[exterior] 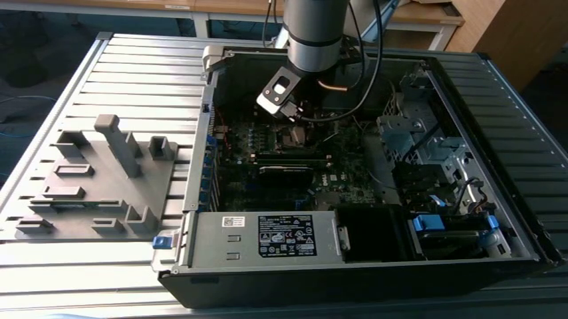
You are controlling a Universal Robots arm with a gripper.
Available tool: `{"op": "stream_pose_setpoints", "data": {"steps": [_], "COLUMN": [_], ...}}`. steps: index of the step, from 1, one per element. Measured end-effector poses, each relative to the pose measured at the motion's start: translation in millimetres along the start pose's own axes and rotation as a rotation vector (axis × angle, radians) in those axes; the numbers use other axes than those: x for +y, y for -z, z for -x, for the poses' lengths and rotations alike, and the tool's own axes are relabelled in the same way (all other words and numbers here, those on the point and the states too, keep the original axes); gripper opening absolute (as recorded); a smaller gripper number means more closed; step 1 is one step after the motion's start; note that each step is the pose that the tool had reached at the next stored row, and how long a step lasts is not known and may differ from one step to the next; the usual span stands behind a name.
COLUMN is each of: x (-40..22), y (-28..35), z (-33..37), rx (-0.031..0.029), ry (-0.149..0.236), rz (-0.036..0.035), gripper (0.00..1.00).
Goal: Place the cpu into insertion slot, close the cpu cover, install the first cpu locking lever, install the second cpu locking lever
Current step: 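Place the cpu into insertion slot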
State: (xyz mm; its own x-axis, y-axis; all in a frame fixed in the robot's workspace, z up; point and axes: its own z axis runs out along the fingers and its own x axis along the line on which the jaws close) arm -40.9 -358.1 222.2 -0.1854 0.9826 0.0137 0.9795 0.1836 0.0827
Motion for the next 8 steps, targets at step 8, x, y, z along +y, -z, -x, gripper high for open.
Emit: {"op": "stream_pose_setpoints", "data": {"steps": [8], "x": [0.0], "y": [0.0], "z": [0.0], "rx": [-0.0001], "ry": [0.000], "rz": [0.0000], "gripper": [0.54]}}
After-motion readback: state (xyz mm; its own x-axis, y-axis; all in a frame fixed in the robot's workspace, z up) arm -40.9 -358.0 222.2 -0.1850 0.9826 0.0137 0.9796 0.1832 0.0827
